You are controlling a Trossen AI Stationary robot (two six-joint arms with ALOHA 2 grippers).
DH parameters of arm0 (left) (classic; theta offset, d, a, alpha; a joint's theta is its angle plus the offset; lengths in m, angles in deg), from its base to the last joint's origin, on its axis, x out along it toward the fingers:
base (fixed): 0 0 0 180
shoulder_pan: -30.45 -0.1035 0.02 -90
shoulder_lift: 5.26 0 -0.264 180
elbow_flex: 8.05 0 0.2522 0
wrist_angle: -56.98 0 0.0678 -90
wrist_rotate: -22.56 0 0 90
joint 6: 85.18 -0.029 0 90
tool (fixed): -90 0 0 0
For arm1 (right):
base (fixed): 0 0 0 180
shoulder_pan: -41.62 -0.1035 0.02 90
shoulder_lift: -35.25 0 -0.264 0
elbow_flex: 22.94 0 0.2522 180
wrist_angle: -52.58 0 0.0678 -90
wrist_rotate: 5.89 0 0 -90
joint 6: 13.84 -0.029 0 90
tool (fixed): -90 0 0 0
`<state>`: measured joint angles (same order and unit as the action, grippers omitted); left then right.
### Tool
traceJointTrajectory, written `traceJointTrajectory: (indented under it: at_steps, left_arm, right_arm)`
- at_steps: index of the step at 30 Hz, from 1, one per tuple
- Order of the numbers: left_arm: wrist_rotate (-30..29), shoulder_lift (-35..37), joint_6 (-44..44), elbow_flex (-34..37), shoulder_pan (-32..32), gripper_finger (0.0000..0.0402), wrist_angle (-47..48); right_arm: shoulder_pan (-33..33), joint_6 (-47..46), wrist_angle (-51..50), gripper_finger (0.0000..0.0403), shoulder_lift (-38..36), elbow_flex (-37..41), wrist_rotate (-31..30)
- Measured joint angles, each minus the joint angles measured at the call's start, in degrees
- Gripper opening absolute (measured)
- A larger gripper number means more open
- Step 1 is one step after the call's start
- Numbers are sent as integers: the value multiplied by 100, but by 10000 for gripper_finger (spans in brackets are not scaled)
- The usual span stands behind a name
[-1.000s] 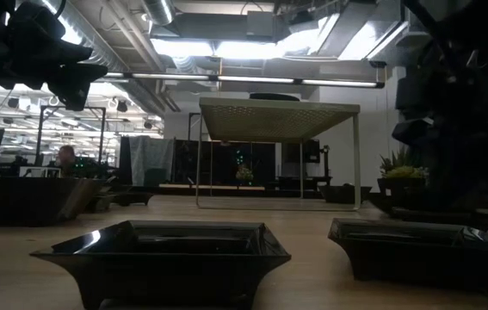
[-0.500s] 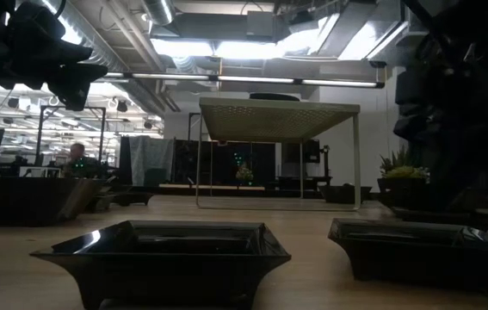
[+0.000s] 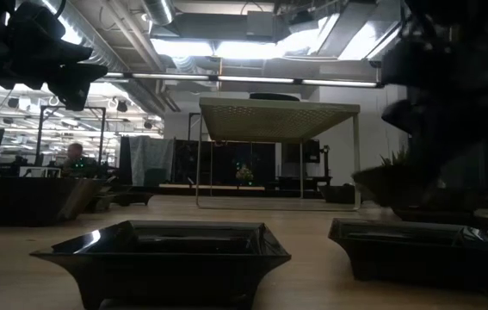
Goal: Pick & Place Mini shaped plates
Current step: Stack the black leaf shaped plate on top of the black leaf shape plates on the shelf
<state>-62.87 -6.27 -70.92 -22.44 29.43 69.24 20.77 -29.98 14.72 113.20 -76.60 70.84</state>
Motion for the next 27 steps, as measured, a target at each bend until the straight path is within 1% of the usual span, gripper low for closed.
traceJointTrajectory:
  at_steps: [2,8,16,27]
  left_arm:
    - [1,0,0,0,1,152,0]
    - [1,1,0,0,2,152,0]
    - [-1,2,0,0,2,152,0]
    - [0,-1,0,0,2,152,0]
  right_arm:
    - [0,-27,-46,4,0,-193,18]
    - [-3,-140,-86,4,98,-866,443]
    - [-3,-172,-171,4,812,-1897,833]
    - [-1,330,-151,4,1540,-3367,959]
